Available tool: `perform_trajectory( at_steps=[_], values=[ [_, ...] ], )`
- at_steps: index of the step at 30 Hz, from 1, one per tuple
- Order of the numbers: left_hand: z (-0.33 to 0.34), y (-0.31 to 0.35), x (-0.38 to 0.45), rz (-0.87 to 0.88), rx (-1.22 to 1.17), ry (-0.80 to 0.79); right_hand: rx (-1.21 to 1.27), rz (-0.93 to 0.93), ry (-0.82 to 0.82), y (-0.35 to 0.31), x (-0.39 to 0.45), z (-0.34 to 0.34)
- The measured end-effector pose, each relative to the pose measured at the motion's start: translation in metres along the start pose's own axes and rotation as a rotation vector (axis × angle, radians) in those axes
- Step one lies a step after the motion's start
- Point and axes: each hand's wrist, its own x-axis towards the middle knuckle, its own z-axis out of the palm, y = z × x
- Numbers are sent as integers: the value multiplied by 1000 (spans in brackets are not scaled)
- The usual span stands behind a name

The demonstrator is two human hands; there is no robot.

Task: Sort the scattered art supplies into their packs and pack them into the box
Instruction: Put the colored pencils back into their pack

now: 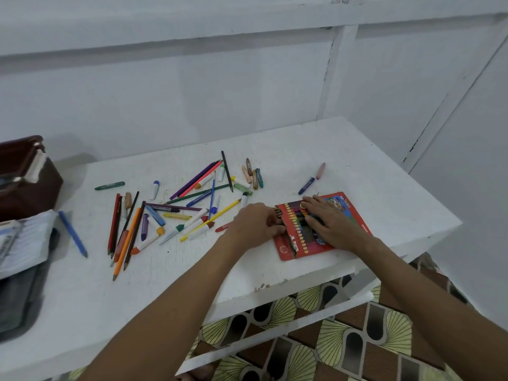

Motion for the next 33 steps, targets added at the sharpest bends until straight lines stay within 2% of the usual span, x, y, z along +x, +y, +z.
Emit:
perform_trajectory(
  at_steps=[3, 8, 12, 18, 29, 33],
  values=[
    [-5, -6, -5, 54, -60, 35, 44, 20, 27, 1, 1, 0],
    [-2, -4, 0, 42, -54, -37, 51, 18, 28, 0, 2, 0],
    [5, 5, 5, 10, -2, 23, 62, 12, 18, 0, 1, -1],
    [6, 2, 0, 37, -8, 54, 83, 36, 92, -2, 0, -6],
    [18, 16, -1, -118, 0, 270, 128, 32, 99, 1, 1, -2],
    [18, 15, -1, -108, -37, 263, 102, 27, 82, 1, 1, -1]
  ],
)
